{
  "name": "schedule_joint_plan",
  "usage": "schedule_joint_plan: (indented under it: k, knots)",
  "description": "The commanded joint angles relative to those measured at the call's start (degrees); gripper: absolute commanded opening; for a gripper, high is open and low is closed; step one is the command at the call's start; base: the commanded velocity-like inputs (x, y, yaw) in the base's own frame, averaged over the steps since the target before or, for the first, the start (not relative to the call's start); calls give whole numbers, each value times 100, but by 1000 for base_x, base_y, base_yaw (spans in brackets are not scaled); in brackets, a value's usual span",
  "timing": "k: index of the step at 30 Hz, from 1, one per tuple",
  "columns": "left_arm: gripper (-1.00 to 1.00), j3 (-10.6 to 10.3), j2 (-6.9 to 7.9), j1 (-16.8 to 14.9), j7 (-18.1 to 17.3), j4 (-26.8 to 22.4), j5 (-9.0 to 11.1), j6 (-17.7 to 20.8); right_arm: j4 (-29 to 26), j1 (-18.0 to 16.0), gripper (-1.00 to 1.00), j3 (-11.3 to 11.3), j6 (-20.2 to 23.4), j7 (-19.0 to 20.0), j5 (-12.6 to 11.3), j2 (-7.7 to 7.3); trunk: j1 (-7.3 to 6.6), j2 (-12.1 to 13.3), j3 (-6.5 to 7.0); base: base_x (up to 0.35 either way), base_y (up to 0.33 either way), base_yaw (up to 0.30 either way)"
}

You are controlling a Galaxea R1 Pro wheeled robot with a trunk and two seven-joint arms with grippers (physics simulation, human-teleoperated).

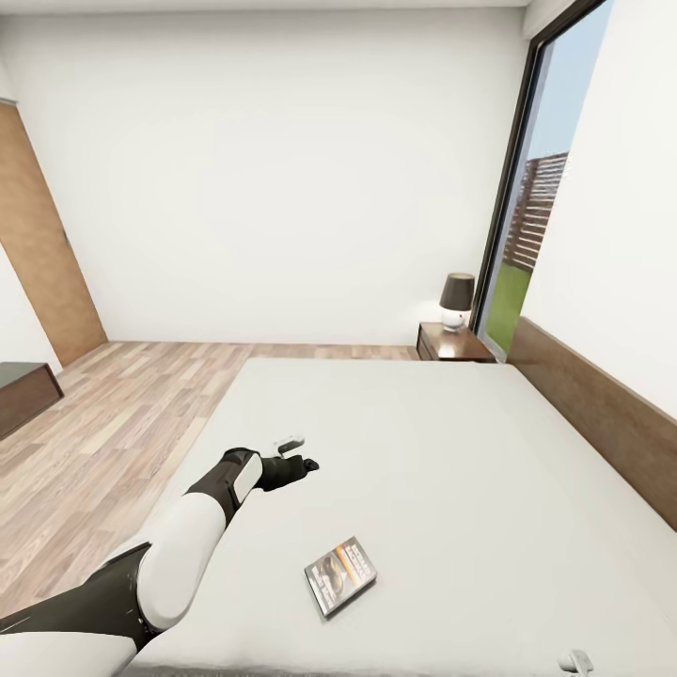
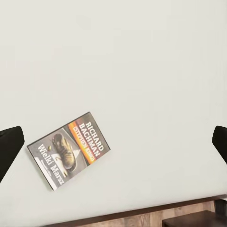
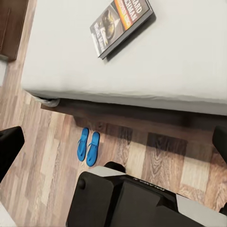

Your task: In the bedroom, move the book from the bed onto either nightstand, and place the two sandals side by side next to the bed.

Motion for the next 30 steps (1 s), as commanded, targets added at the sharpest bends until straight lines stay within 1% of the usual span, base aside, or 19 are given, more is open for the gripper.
schedule_joint_plan:
  k: [1, 10, 30]
  knots:
    - [100, 40, -5, -4, -35, -14, -61, 32, 4, -5, 100, 8, 17, 22, -33, -2, 4, -14, -15, 0, 0, 0]
    - [100, 40, -5, -4, -35, -14, -61, 29, 4, -5, 100, 8, -33, 3, -32, 32, 4, -14, -35, 0, 0, 0]
    - [100, 40, -5, -4, -35, -14, -61, -16, 4, -5, 100, 8, -41, -3, -30, 41, 4, -14, -207, 0, 0, 0]
